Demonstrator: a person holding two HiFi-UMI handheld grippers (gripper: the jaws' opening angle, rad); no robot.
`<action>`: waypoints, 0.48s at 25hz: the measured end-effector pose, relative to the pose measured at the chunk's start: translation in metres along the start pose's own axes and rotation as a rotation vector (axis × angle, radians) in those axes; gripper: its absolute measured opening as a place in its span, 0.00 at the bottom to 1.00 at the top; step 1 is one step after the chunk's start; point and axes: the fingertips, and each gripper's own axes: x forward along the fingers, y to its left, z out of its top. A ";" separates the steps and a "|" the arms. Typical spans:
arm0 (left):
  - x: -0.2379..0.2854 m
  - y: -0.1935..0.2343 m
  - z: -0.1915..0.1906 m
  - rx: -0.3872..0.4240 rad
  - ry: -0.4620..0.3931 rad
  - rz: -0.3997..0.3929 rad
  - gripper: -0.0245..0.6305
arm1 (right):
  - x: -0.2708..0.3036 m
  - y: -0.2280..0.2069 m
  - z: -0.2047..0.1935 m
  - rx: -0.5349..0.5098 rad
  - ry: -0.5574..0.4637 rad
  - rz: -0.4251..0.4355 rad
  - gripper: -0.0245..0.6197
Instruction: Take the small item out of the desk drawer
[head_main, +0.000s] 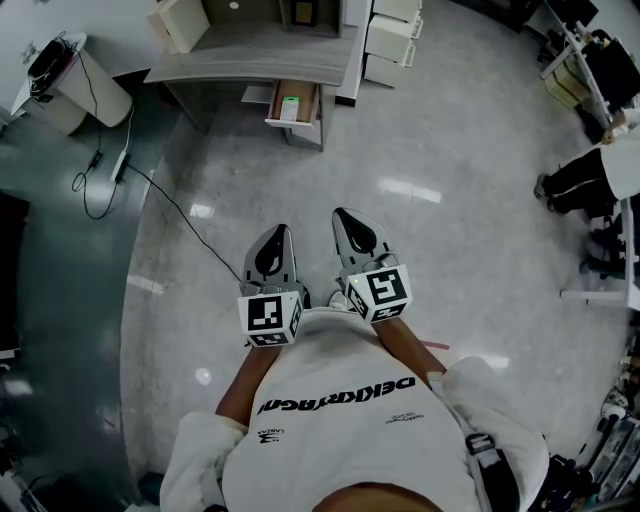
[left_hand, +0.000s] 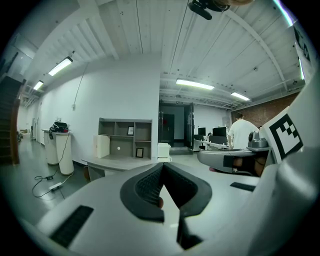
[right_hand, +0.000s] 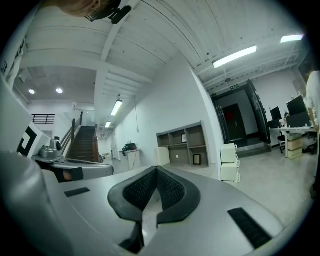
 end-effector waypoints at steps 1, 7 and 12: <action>0.002 0.000 0.000 -0.001 0.004 0.003 0.06 | 0.002 -0.002 0.000 0.006 -0.001 0.000 0.09; 0.022 0.015 -0.011 -0.015 0.027 0.004 0.06 | 0.029 -0.004 -0.010 0.036 0.015 0.015 0.09; 0.059 0.030 -0.025 -0.033 0.063 -0.013 0.06 | 0.064 -0.031 -0.018 0.045 0.051 -0.012 0.09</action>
